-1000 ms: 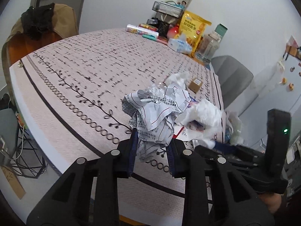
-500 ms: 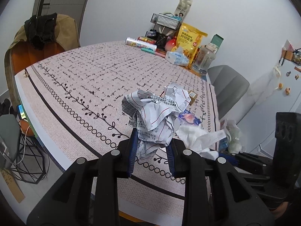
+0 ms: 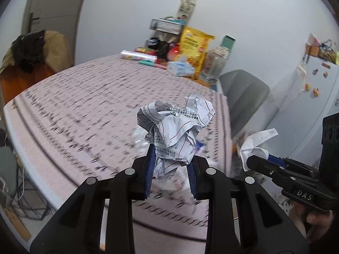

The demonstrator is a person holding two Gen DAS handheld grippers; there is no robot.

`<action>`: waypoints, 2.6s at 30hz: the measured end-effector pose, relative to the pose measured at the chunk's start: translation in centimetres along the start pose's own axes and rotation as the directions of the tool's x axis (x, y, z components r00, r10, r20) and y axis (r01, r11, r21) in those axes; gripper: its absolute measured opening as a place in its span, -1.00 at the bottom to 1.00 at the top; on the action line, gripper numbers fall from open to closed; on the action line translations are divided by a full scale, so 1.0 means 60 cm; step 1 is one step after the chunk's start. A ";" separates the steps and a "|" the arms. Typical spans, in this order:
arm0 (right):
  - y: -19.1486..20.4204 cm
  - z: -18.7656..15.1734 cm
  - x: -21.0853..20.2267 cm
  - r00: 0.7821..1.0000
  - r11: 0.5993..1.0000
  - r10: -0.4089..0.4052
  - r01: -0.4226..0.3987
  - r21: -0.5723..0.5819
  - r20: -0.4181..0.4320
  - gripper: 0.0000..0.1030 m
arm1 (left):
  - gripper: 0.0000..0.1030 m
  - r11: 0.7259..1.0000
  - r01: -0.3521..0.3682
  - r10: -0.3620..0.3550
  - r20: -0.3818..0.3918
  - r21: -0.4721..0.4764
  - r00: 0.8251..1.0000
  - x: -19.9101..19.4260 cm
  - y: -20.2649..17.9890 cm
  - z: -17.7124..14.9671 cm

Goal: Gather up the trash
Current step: 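Carry both items to the beige bin while the right tool releases its tissue inside, then open the left tool over the bin to drop the printed paper, then move both tools back over the trash on the table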

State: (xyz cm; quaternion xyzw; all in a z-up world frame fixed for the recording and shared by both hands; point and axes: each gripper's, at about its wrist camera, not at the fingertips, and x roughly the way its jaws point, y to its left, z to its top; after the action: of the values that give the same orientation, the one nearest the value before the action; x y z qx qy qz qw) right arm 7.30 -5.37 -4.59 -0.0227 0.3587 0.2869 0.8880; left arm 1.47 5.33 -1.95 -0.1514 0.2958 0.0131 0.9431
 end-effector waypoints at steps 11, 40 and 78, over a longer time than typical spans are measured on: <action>-0.135 -0.006 -0.069 0.985 0.977 -0.168 0.160 0.144 0.047 -0.43 | -0.46 0.986 0.129 -0.125 -0.046 0.105 0.991 0.060 -0.131 0.024; -0.522 -0.189 -0.035 0.953 0.778 -0.294 0.280 0.562 -0.068 -0.26 | -0.46 0.932 0.282 -0.184 -0.371 0.229 0.910 0.317 -0.404 -0.044; -0.541 -0.217 -0.163 0.918 0.742 -0.396 0.324 0.586 -0.007 0.74 | 0.88 0.921 0.341 -0.257 -0.364 0.189 0.895 0.345 -0.472 -0.052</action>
State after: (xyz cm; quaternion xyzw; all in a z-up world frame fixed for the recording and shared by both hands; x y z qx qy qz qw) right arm 10.60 -40.49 -13.29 0.1949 0.3638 -0.0116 0.9108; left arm 20.04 -23.95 -8.16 -0.0766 0.4226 -0.1960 0.8815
